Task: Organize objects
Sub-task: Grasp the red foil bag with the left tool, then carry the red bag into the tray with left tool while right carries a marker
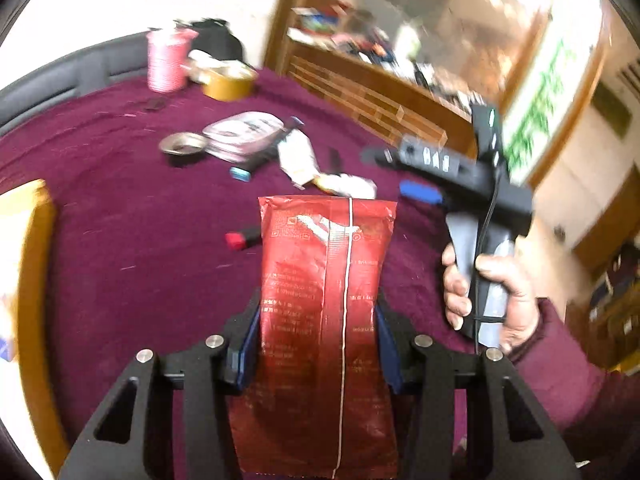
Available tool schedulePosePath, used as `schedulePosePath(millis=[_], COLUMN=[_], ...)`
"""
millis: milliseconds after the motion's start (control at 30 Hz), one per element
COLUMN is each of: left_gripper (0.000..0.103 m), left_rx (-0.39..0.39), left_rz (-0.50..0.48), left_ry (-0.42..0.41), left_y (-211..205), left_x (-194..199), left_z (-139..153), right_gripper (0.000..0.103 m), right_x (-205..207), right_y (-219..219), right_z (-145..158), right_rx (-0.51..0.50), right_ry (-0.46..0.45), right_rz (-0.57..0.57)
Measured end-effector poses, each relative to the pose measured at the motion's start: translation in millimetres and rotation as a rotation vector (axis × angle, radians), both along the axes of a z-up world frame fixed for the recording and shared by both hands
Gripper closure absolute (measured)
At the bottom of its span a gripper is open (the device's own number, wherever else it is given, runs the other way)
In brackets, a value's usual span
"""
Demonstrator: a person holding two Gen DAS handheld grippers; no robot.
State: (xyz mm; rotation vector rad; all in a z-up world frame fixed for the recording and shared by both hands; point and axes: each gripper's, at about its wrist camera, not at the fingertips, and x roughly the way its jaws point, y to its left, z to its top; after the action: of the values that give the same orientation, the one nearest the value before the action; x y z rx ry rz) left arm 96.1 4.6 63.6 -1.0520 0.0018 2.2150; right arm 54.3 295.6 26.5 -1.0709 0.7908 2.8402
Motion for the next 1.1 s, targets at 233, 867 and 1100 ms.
schedulePosePath(millis=[233,867,1100], left_gripper=[0.054,0.054,0.054], left_rx=[0.036,0.095,0.108], left_rz=[0.125,0.315,0.390], left_ry=[0.124,0.094,0.107], left_y=[-69.5,-147.1,-173.9], left_x=[30.8,35.4,41.9], left_z=[34.9,21.7,23.0], right_gripper=[0.007,0.086,0.085], right_x=[-7.0,-81.4,-40.3], right_y=[-20.6,-12.5,-24.7], right_z=[14.4,-6.0,21.4], right_rx=[0.124,0.035,-0.100], right_ry=[-0.073,-0.300,-0.184], right_rz=[0.075,-0.014,0.087])
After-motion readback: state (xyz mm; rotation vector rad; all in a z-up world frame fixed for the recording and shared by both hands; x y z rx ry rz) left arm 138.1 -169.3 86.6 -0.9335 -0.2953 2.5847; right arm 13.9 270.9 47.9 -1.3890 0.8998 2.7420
